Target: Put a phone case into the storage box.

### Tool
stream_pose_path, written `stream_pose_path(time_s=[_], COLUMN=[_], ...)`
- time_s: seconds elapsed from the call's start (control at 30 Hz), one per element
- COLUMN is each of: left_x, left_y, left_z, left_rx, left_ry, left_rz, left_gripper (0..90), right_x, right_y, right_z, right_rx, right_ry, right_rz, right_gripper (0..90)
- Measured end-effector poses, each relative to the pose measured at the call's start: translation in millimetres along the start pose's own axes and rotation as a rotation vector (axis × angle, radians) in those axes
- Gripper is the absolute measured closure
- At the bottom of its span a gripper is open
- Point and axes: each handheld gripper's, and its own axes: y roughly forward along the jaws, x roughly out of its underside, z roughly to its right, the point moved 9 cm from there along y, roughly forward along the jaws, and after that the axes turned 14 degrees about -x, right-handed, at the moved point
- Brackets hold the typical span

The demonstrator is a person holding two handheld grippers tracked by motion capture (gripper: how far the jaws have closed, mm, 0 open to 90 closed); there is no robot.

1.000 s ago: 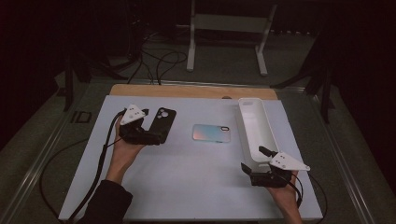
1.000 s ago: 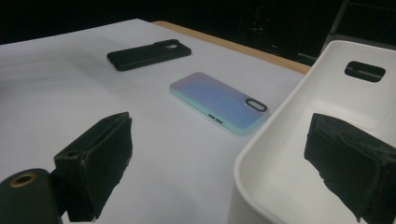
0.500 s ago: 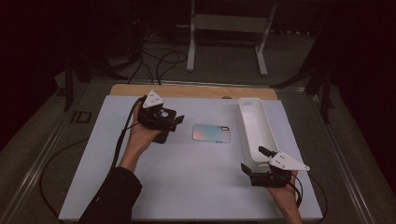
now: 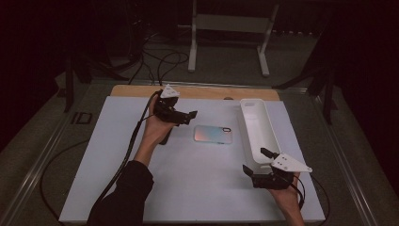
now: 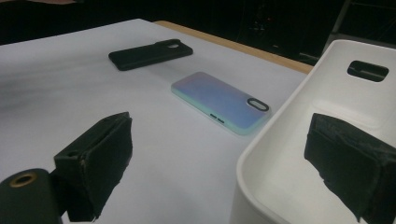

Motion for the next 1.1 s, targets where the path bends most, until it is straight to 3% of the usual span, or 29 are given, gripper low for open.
stream_pose_path(time_s=[0.2, 0.3, 0.5, 0.53, 0.63, 0.7, 0.83, 0.93, 0.97, 1.0, 1.1], left_x=[6.3, 7.8, 13.3, 17.7, 20.9, 26.2, 37.0, 37.0, 53.9, 57.0, 57.0], left_y=[24.9, 36.8, 55.9, 65.4, 72.7, 82.5, 98.0, 98.0, 117.2, 120.4, 120.4], left_z=[12.8, 17.0, 21.8, 25.9, 29.1, 33.4, 37.8, 37.8, 39.5, 41.0, 41.0], left_rx=[0.020, 0.012, -0.001, 0.018, 0.032, 0.045, 0.017, 0.017, -0.040, -0.031, -0.031], left_ry=[0.026, -0.004, -0.027, -0.030, -0.038, -0.030, 0.011, 0.011, 0.069, 0.071, 0.071], left_rz=[-0.043, -0.027, -0.040, -0.057, -0.069, -0.092, -0.144, -0.144, -0.217, -0.230, -0.230], left_gripper=[7.1, 12.7, 38.5, 44.7, 56.3, 65.3, 82.0, 82.0, 82.0, 90.0, 90.0], right_x=[-0.5, -0.3, -0.1, -0.2, -0.4, -0.4, -0.6, -0.8, -0.8, -2.1, -2.4], right_y=[-2.3, -2.8, -3.8, -4.5, -5.1, -5.7, -6.9, -7.2, -7.2, -10.2, -10.7], right_z=[1.9, 2.4, 3.0, 3.5, 4.0, 4.6, 5.3, 5.5, 5.5, 5.8, 5.8], right_rx=[0.004, 0.007, 0.010, 0.010, 0.012, 0.014, 0.015, 0.015, 0.015, 0.016, 0.016], right_ry=[0.007, 0.011, 0.012, 0.016, 0.020, 0.021, 0.024, 0.025, 0.025, 0.026, 0.028], right_rz=[0.011, 0.012, 0.014, 0.018, 0.021, 0.022, 0.027, 0.031, 0.031, 0.040, 0.043], right_gripper=[7.7, 7.7, 7.6, 7.7, 7.7, 7.7, 7.7, 7.7, 7.7, 7.7, 7.7])
